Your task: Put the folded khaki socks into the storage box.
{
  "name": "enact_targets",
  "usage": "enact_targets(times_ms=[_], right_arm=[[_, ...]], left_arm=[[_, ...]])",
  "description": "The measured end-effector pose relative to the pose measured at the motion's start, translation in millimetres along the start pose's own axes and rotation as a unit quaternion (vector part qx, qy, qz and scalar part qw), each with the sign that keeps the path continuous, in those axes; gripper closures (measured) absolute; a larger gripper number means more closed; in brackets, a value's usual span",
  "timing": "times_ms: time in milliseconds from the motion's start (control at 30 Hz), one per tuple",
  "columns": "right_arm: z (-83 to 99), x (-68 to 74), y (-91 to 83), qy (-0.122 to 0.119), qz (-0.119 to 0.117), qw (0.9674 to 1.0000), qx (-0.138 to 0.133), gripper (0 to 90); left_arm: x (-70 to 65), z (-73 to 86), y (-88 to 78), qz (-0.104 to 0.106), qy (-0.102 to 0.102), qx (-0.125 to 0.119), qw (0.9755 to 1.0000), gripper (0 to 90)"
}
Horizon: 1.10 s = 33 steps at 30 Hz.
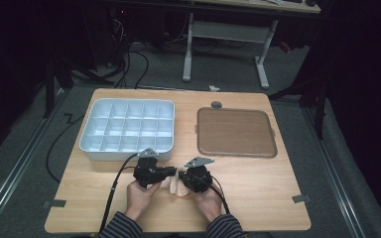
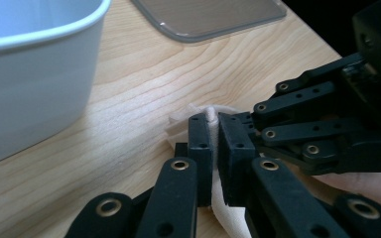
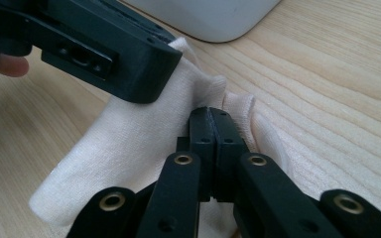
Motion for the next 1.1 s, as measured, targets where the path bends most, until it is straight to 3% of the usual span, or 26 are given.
enact_targets(times_ms=[133,300,567,767,900,1100], right_arm=[[-1.6,-0.5,-4.0,0.001,-0.002,0.9999,-0.015,80.1],[-3.3,-0.2,-19.4,-0.012,0.017,0.9991,-0.038,75.1],[7.2,-11.1,-31.5,0.006,0.037,0.9987,-0.035,65.2],[15.5,-13.7,-27.3,0.023,0.028,0.9990,-0.025,65.8],[18.2,-11.8,-20.7,0.007,0.028,0.9995,-0.013,73.5],[17.3,-11.3,-18.9,0.007,0.023,0.9997,-0.011,76.6]], left_arm=[[4.0,-0.9,-2.6,-0.014,-0.007,0.005,0.9999,85.6],[3.8,-0.5,-4.6,-0.023,-0.005,0.005,0.9997,85.6],[3.5,-1.1,-4.4,-0.028,-0.010,0.005,0.9995,85.5],[2.7,-0.8,-4.8,-0.028,-0.009,0.006,0.9995,85.5],[1.7,-0.4,-5.4,-0.034,-0.003,0.007,0.9994,85.4],[0.4,-2.3,-7.1,-0.027,-0.002,0.005,0.9996,85.4]])
Point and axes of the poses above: each handheld gripper's, and its own axes: y roughly forward along the jaws, z roughly out of its underside, x roughly to its left, the point moved 5 cm from there along y, roughly forward along the jaws, and after that the axes turned 6 degrees about -z, right-handed, at the moved point
